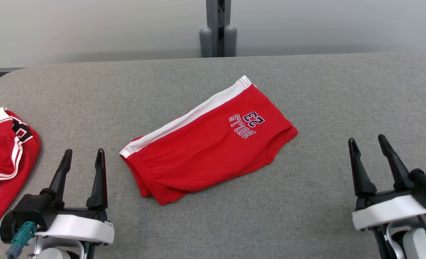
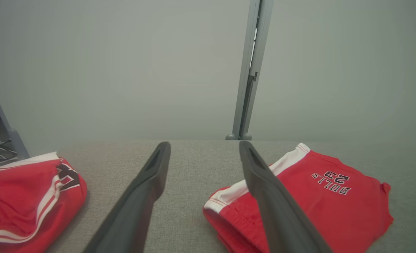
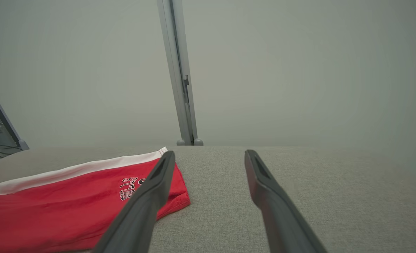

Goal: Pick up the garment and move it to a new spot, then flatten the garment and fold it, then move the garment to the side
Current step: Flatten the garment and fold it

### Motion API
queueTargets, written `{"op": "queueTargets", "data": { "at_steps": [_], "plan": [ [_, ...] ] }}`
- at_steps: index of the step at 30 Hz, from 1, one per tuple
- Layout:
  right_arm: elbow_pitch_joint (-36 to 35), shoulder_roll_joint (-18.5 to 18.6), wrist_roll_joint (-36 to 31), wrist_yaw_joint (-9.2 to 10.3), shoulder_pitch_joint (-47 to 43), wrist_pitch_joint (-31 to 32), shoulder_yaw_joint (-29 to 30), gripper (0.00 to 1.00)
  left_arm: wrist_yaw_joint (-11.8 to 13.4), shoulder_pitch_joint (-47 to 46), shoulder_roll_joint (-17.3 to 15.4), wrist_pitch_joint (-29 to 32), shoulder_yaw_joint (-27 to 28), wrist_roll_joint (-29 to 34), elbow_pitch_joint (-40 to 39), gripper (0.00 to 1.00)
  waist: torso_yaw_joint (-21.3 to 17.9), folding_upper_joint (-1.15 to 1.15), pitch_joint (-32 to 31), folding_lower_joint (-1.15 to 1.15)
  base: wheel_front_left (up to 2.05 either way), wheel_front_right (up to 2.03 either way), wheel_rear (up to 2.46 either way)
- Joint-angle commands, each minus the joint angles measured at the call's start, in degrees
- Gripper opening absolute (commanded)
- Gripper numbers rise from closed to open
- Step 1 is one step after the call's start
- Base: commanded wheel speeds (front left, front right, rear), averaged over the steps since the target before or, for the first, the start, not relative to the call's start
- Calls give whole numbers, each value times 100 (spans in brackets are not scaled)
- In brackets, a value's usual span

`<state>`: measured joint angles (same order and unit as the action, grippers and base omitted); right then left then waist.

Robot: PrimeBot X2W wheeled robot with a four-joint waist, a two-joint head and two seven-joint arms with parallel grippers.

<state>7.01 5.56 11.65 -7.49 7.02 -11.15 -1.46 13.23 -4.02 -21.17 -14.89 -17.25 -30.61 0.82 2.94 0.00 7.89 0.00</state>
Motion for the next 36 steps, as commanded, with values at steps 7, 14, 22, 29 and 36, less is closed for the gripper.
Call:
{"op": "queueTargets", "data": {
  "at_steps": [7,14,22,29,36],
  "plan": [
    [457,288,206,-1,927,244,14,100,-27,-340,77,-4,-71,74,-97,100,307,0,385,0,0,0,0],
    [1533,699,607,0,1948,429,-741,100,-147,-642,268,-11,-136,88,-15,100,654,0,907,0,0,0,0],
    [3131,890,1072,-1,2903,403,-1478,100,-412,-908,543,-18,-128,174,258,100,1001,0,1328,0,0,0,0],
    [4056,793,1431,-1,3165,359,-1881,100,-571,-972,696,-20,27,299,419,100,1020,0,1375,0,0,0,0],
    [4246,713,1993,0,3136,201,-2307,0,-707,-975,757,-19,163,448,510,100,776,0,1254,0,0,0,0]
  ]
}}
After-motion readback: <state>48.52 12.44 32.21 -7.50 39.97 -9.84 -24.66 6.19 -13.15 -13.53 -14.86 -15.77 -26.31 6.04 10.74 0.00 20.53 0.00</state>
